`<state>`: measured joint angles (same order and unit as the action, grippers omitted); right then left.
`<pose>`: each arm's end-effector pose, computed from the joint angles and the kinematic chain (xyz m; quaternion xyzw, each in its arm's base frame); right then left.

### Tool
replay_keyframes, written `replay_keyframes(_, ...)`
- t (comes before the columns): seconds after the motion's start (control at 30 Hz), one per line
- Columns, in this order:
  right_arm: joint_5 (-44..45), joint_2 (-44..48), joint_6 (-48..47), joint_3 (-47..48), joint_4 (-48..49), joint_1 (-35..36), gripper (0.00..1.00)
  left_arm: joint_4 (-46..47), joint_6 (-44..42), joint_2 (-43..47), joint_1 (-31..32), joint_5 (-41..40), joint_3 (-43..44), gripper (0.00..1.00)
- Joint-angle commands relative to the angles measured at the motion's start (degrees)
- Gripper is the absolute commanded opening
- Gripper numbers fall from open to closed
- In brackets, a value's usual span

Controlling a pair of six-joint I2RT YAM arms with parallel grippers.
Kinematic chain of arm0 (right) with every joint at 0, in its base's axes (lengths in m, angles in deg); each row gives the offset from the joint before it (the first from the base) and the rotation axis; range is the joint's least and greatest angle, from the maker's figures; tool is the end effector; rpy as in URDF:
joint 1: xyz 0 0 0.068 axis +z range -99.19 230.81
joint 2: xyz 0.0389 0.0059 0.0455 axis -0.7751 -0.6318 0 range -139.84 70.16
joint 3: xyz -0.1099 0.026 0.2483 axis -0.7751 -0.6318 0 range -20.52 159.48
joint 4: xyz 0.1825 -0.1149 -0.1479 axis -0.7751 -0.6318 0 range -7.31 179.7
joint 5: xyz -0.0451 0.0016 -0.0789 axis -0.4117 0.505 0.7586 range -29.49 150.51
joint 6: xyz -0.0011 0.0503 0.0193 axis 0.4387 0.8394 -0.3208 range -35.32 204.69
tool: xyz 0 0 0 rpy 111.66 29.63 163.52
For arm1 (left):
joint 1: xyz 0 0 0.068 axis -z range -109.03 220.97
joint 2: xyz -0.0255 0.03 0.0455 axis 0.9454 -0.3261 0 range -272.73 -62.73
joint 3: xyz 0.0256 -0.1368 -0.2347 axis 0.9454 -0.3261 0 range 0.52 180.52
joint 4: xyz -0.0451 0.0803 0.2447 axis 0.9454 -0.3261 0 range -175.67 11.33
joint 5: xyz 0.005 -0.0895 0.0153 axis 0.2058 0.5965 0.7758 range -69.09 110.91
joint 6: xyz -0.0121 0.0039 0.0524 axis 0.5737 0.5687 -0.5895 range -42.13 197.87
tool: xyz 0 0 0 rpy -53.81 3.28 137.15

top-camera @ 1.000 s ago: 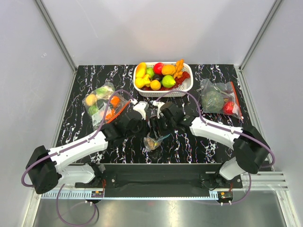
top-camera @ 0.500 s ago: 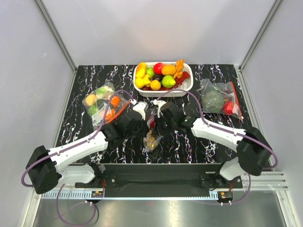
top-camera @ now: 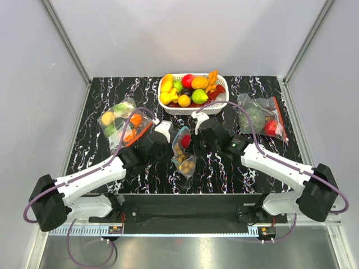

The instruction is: Open the zip-top bag and remove the fake food

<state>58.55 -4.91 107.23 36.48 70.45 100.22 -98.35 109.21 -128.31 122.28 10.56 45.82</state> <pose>0.1882 0.2215 0.2831 -0.2155 0.8698 0.2730 0.3500 0.1582 -0.1873 0.2552 0.1190 0.8954 -0.2167 0.3703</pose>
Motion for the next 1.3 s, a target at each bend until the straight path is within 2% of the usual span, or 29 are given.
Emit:
replay_keyframes(0.0, 3.7, 2.1, 0.4, 1.5, 0.2, 0.3, 0.0, 0.7, -0.2, 1.9, 0.3, -2.3, -1.0, 0.0)
replay_keyframes(0.2, 6.3, 3.1, 0.4, 2.0, 0.0, 0.3, 0.0, 0.9, 0.0, 0.9, 0.3, -2.1, -1.4, 0.08)
replay_keyframes(0.5, 9.1, 2.0, 0.7, 3.2, 0.5, 0.3, 0.0, 3.9, 0.6, 0.7, 0.4, 0.2, -3.4, 0.08)
replay_keyframes(0.67, 13.6, 0.8, 0.1, 5.6, 0.1, 0.3, 0.0, 6.4, 1.5, -0.3, 0.6, 2.4, -4.4, 0.06)
replay_keyframes(1.0, 16.5, -6.3, -0.5, 12.4, 0.7, 0.3, 0.0, 10.2, 2.7, -0.7, 2.7, 3.6, -4.9, 0.04)
replay_keyframes(1.27, 13.0, -1.9, 0.4, 11.9, 0.4, 0.3, 0.0, 6.2, 1.5, -0.6, 2.7, -3.7, -5.0, 0.02)
